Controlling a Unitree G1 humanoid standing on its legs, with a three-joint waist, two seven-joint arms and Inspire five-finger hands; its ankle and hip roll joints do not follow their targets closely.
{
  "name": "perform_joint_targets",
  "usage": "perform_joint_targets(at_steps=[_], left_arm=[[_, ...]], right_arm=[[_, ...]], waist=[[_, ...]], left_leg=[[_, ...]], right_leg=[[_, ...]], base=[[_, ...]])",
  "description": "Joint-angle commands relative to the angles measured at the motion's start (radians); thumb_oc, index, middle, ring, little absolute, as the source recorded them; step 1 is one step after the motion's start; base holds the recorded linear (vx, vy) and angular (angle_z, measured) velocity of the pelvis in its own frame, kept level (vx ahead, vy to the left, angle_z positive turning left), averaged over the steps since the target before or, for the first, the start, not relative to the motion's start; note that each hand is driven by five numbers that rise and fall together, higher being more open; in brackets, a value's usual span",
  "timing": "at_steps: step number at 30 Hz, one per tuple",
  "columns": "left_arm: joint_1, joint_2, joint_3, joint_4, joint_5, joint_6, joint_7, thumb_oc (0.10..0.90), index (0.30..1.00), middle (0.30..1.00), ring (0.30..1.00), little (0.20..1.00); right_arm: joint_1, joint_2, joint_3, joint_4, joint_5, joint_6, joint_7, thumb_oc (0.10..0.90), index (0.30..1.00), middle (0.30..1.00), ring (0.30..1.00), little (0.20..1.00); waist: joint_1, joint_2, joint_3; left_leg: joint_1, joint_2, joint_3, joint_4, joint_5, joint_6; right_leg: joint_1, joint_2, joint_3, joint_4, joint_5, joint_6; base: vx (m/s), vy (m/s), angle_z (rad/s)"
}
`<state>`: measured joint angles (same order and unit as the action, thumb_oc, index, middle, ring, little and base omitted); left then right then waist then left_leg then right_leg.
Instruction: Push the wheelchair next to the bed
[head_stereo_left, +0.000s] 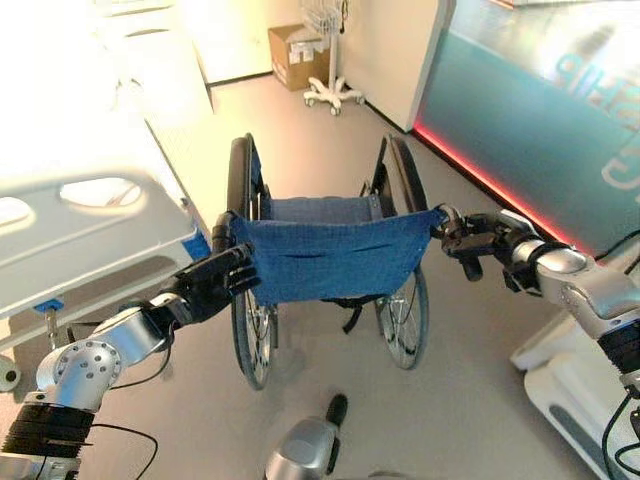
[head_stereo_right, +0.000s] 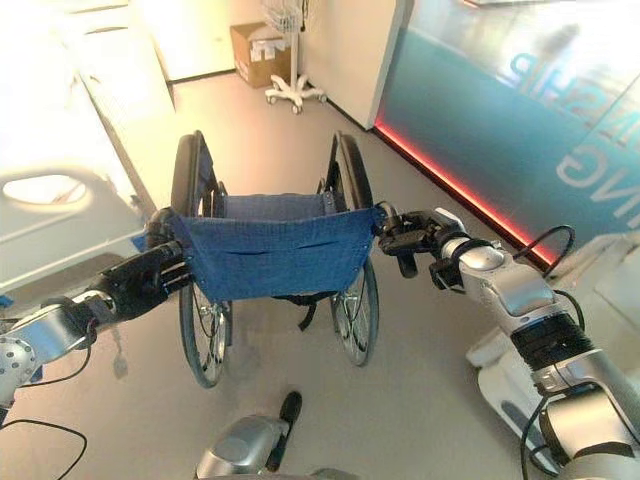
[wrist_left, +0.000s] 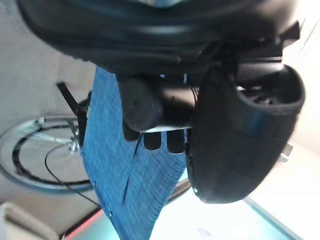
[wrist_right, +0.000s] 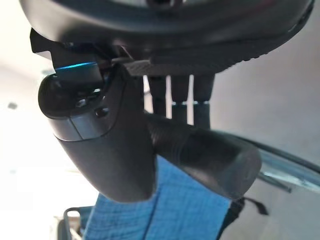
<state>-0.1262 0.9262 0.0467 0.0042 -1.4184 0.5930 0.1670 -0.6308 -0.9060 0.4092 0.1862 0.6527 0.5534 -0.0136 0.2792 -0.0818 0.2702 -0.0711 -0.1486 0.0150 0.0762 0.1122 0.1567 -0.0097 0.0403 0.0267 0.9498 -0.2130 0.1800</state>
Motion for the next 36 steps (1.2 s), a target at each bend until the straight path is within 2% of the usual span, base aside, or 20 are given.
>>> perform_joint_targets(at_steps=[1, 3, 5, 8, 10, 11, 14, 17, 19, 21, 23, 25, 27, 28, 29, 30, 32, 33, 35, 36], left_arm=[[-0.231, 0.08, 0.077, 0.08, -0.049, -0.124, -0.07, 0.4, 0.3, 0.3, 0.3, 0.3], [-0.248, 0.114, 0.073, 0.113, -0.061, -0.129, -0.101, 0.4, 0.3, 0.3, 0.3, 0.3], [-0.262, 0.128, 0.065, 0.131, -0.062, -0.14, -0.118, 0.4, 0.3, 0.3, 0.3, 0.3], [-0.308, 0.127, 0.04, 0.17, -0.046, -0.157, -0.14, 0.4, 0.3, 0.3, 0.3, 0.3], [-0.306, 0.126, 0.046, 0.161, -0.047, -0.16, -0.117, 0.4, 0.3, 0.3, 0.3, 0.3], [-0.293, 0.121, 0.058, 0.142, -0.045, -0.161, -0.101, 0.4, 0.3, 0.3, 0.3, 0.3], [-0.244, 0.103, 0.078, 0.105, -0.043, -0.172, -0.107, 0.4, 0.3, 0.3, 0.3, 0.3], [-0.216, 0.078, 0.082, 0.083, -0.044, -0.169, -0.122, 0.4, 0.3, 0.3, 0.3, 0.3], [-0.176, 0.064, 0.1, 0.048, -0.059, -0.168, -0.099, 0.4, 0.3, 0.3, 0.3, 0.3], [-0.142, 0.057, 0.119, 0.035, -0.059, -0.172, -0.107, 0.4, 0.3, 0.3, 0.3, 0.3], [-0.104, 0.033, 0.139, 0.013, -0.047, -0.173, -0.114, 0.4, 0.3, 0.3, 0.3, 0.3], [-0.102, 0.021, 0.144, 0.012, -0.035, -0.162, -0.11, 0.4, 0.3, 0.3, 0.3, 0.3], [-0.101, 0.023, 0.15, 0.011, -0.034, -0.155, -0.105, 0.4, 0.3, 0.3, 0.3, 0.3], [-0.103, 0.029, 0.149, 0.013, -0.039, -0.153, -0.106, 0.4, 0.3, 0.3, 0.3, 0.3], [-0.112, 0.041, 0.146, 0.025, -0.038, -0.155, -0.116, 0.4, 0.3, 0.3, 0.3, 0.3], [-0.115, 0.043, 0.145, 0.031, -0.035, -0.156, -0.121, 0.4, 0.3, 0.3, 0.3, 0.3], [-0.134, 0.02, 0.109, 0.052, 0.009, -0.185, -0.151, 0.4, 0.3, 0.3, 0.3, 0.3], [-0.135, 0.018, 0.106, 0.053, 0.012, -0.187, -0.152, 0.4, 0.3, 0.3, 0.3, 0.3], [-0.13, -0.009, 0.07, 0.047, 0.044, -0.23, -0.16, 0.4, 0.3, 0.3, 0.3, 0.3], [-0.121, -0.019, 0.062, 0.018, 0.048, -0.244, -0.145, 0.4, 0.3, 0.3, 0.3, 0.3]], right_arm=[[-0.073, -0.016, -0.025, -0.123, 0.034, -0.202, 0.083, 0.4, 0.3, 0.3, 0.3, 0.3], [-0.08, -0.045, -0.032, -0.147, 0.043, -0.189, 0.072, 0.4, 0.3, 0.3, 0.3, 0.3], [-0.097, -0.065, -0.034, -0.149, 0.061, -0.19, 0.069, 0.4, 0.3, 0.3, 0.3, 0.3], [-0.149, -0.082, -0.015, -0.13, 0.09, -0.189, 0.062, 0.4, 0.3, 0.3, 0.3, 0.3], [-0.171, -0.091, -0.01, -0.133, 0.101, -0.172, 0.078, 0.4, 0.3, 0.3, 0.3, 0.3], [-0.179, -0.096, -0.011, -0.147, 0.112, -0.156, 0.074, 0.4, 0.3, 0.3, 0.3, 0.3], [-0.202, -0.111, -0.01, -0.166, 0.134, -0.112, 0.069, 0.4, 0.3, 0.3, 0.3, 0.3], [-0.215, -0.123, 0.005, -0.139, 0.137, -0.101, 0.077, 0.4, 0.3, 0.3, 0.3, 0.3], [-0.202, -0.147, 0.017, -0.153, 0.15, -0.097, 0.073, 0.4, 0.3, 0.3, 0.3, 0.3], [-0.186, -0.161, 0.023, -0.165, 0.158, -0.11, 0.067, 0.4, 0.3, 0.3, 0.3, 0.3], [-0.169, -0.156, 0.018, -0.176, 0.154, -0.118, 0.06, 0.4, 0.3, 0.3, 0.3, 0.3], [-0.155, -0.15, 0.007, -0.187, 0.147, -0.113, 0.063, 0.4, 0.3, 0.3, 0.3, 0.3], [-0.135, -0.142, -0.004, -0.214, 0.131, -0.102, 0.061, 0.4, 0.3, 0.3, 0.3, 0.3], [-0.135, -0.138, -0.004, -0.22, 0.131, -0.097, 0.055, 0.4, 0.3, 0.3, 0.3, 0.3], [-0.146, -0.131, 0.002, -0.217, 0.134, -0.095, 0.048, 0.4, 0.3, 0.3, 0.3, 0.3], [-0.15, -0.129, 0.005, -0.214, 0.136, -0.096, 0.047, 0.4, 0.3, 0.3, 0.3, 0.3], [-0.183, -0.093, 0.035, -0.167, 0.123, -0.114, 0.048, 0.4, 0.3, 0.3, 0.3, 0.3], [-0.183, -0.092, 0.037, -0.164, 0.122, -0.116, 0.049, 0.4, 0.3, 0.3, 0.3, 0.3], [-0.154, -0.064, 0.033, -0.147, 0.083, -0.143, 0.069, 0.4, 0.3, 0.3, 0.3, 0.3], [-0.112, -0.058, 0.015, -0.153, 0.061, -0.164, 0.08, 0.4, 0.3, 0.3, 0.3, 0.3]], waist=[[-0.096, 0.009, -0.181], [-0.106, 0.02, -0.17], [-0.114, 0.026, -0.154], [-0.152, 0.016, -0.111], [-0.161, 0.011, -0.098], [-0.167, 0.005, -0.094], [-0.172, 0.007, -0.109], [-0.176, 0.005, -0.132], [-0.175, 0.007, -0.142], [-0.174, 0.001, -0.136], [-0.165, -0.01, -0.111], [-0.161, -0.009, -0.099], [-0.15, -0.008, -0.088], [-0.145, -0.009, -0.086], [-0.142, 0.002, -0.093], [-0.139, 0.0, -0.091], [-0.122, 0.026, -0.093], [-0.12, 0.024, -0.092], [-0.109, 0.042, -0.093], [-0.102, 0.049, -0.093]], left_leg=[[-0.063, -0.022, -0.123, 0.062, -0.043, -0.076], [-0.053, -0.032, -0.156, 0.099, -0.073, -0.073], [-0.028, -0.035, -0.183, 0.122, -0.107, -0.076], [0.039, -0.045, -0.23, 0.2, -0.23, -0.08], [0.075, -0.027, -0.247, 0.228, -0.264, -0.092], [0.09, -0.014, -0.25, 0.233, -0.26, -0.1], [0.121, 0.036, -0.27, 0.241, -0.215, -0.122], [0.123, 0.083, -0.278, 0.311, -0.135, -0.159], [0.094, 0.102, -0.258, 0.452, -0.017, -0.184], [0.032, 0.095, -0.23, 0.621, 0.039, -0.194], [-0.085, 0.056, -0.181, 0.862, 0.042, -0.192], [-0.123, 0.05, -0.164, 0.881, 0.019, -0.184], [-0.15, 0.04, -0.145, 0.731, -0.026, -0.167], [-0.141, 0.037, -0.135, 0.67, -0.035, -0.163], [-0.14, 0.049, -0.119, 0.514, -0.034, -0.168], [-0.126, 0.049, -0.112, 0.476, -0.029, -0.169], [-0.148, 0.088, -0.056, 0.151, 0.062, -0.206], [-0.14, 0.086, -0.053, 0.135, 0.069, -0.206], [-0.181, 0.104, -0.005, -0.051, 0.152, -0.228], [-0.206, 0.105, 0.014, -0.085, 0.156, -0.227]], right_leg=[[0.019, 0.043, -0.024, -0.294, 0.355, -0.029], [-0.03, -0.013, -0.053, -0.442, 0.263, -0.067], [-0.068, -0.056, -0.071, -0.563, 0.231, -0.086], [-0.143, -0.141, -0.046, -0.835, 0.305, -0.058], [-0.162, -0.171, -0.025, -0.922, 0.372, -0.033], [-0.168, -0.177, -0.015, -0.922, 0.392, -0.027], [-0.159, -0.154, -0.005, -0.858, 0.366, -0.029], [-0.141, -0.126, -0.024, -0.827, 0.327, -0.063], [-0.098, -0.093, -0.055, -0.836, 0.299, -0.105], [-0.058, -0.072, -0.066, -0.851, 0.282, -0.139], [-0.005, -0.049, -0.074, -0.847, 0.259, -0.174], [0.016, -0.038, -0.079, -0.844, 0.251, -0.182], [0.054, -0.016, -0.083, -0.838, 0.227, -0.18], [0.064, -0.014, -0.085, -0.836, 0.217, -0.178], [0.074, 0.007, -0.098, -0.834, 0.197, -0.178], [0.081, 0.005, -0.097, -0.834, 0.191, -0.178], [0.15, 0.05, -0.114, -0.854, 0.142, -0.192], [0.155, 0.047, -0.113, -0.856, 0.14, -0.191], [0.222, 0.073, -0.113, -0.873, 0.114, -0.194], [0.255, 0.077, -0.109, -0.872, 0.093, -0.191]], base=[[0.36, 0.001, 0.75], [0.31, -0.044, 0.97], [0.24, -0.116, 0.68], [0.38, -0.247, 0.42], [0.48, -0.307, 0.46], [0.42, -0.297, 0.66], [0.4, -0.246, 0.57], [0.39, -0.249, 0.51], [0.36, -0.275, 0.28], [0.28, -0.292, -0.16], [0.33, -0.32, -0.33], [0.3, -0.183, 0.31], [0.38, -0.131, 0.8], [0.36, -0.059, 0.54], [0.29, -0.034, 0.36], [0.37, -0.017, 0.29], [0.45, 0.012, 0.05], [0.47, 0.026, -0.3], [0.51, 0.037, -0.3], [0.48, 0.046, -0.32]])
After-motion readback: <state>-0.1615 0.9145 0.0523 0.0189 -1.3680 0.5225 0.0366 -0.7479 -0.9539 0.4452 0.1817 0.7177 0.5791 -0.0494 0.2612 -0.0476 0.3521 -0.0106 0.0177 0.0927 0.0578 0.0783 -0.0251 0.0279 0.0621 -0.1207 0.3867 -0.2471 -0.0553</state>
